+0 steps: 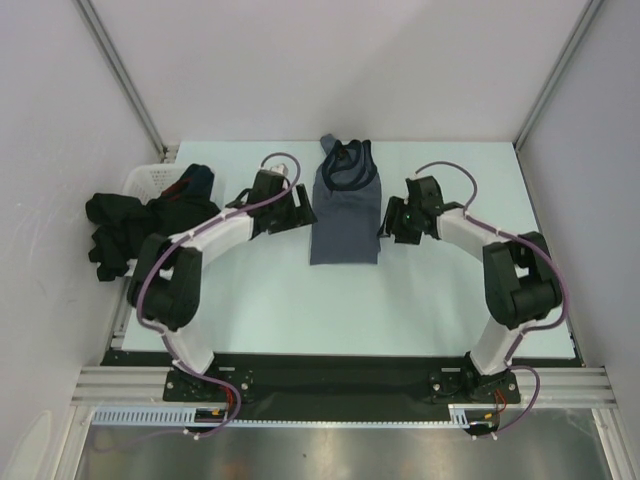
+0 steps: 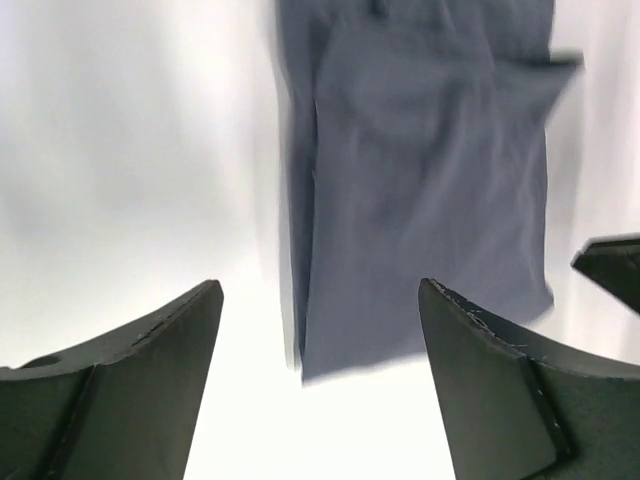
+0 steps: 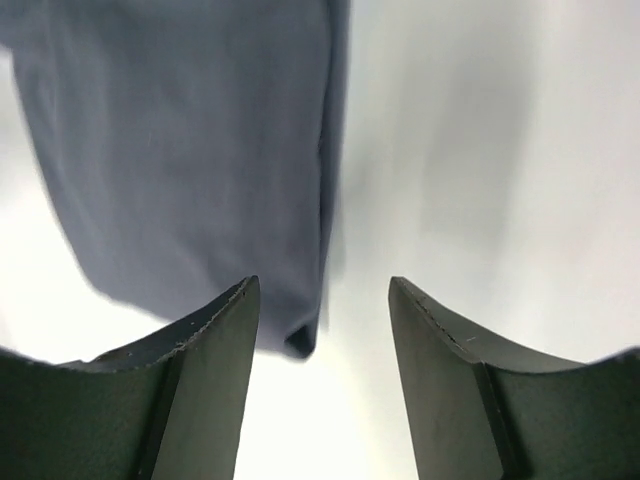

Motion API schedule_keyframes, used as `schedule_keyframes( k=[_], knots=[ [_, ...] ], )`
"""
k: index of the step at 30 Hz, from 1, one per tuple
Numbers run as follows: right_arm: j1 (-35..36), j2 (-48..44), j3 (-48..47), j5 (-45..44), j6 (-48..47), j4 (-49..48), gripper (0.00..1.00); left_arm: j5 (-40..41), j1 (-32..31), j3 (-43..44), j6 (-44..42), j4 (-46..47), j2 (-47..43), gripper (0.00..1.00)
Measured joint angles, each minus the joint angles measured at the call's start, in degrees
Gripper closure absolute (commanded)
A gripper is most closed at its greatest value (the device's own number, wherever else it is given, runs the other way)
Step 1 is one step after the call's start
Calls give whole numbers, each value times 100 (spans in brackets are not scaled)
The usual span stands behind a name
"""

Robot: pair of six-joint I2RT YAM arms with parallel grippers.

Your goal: Fold and stack the tank tops

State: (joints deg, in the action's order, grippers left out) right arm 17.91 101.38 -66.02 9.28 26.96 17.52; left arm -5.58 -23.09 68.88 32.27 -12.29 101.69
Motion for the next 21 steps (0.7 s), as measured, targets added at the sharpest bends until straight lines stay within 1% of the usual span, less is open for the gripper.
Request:
schedule_keyframes(
  k=[2, 4, 8, 10, 11, 14, 16, 18, 19, 20, 21],
  knots=[
    [0, -286, 472, 295, 28, -304, 41, -81, -90, -525, 2, 157, -415, 17],
    [2, -407, 807, 562, 46, -564, 42, -146, -238, -861, 7, 315, -592, 19],
    [55, -409, 1062, 861, 33, -820, 47, -286, -472, -1270, 20, 577, -553, 28],
    [79, -378, 1060, 951, 15, -931, 50, -385, -525, -1320, 20, 636, -437, 30],
    [85, -334, 1049, 1008, 11, -1010, 58, -411, -533, -1320, 22, 710, -361, 34],
    [103, -146, 1049, 1126, -2, -1156, 72, -417, -527, -1320, 33, 850, -181, 44],
    [111, 9, 1049, 1174, 2, -1187, 71, -411, -527, -1325, 31, 892, -90, 46],
    [111, 98, 1060, 1191, 15, -1180, 66, -404, -527, -1366, 31, 957, -37, 47],
    [111, 109, 1082, 1204, 24, -1200, 65, -404, -527, -1421, 31, 1021, -31, 48],
    [116, 109, 1110, 1209, 26, -1213, 65, -409, -527, -1480, 39, 1075, -31, 50],
    [125, 105, 1154, 1239, 44, -1268, 64, -417, -527, -1552, 61, 1176, -31, 54]
  ],
)
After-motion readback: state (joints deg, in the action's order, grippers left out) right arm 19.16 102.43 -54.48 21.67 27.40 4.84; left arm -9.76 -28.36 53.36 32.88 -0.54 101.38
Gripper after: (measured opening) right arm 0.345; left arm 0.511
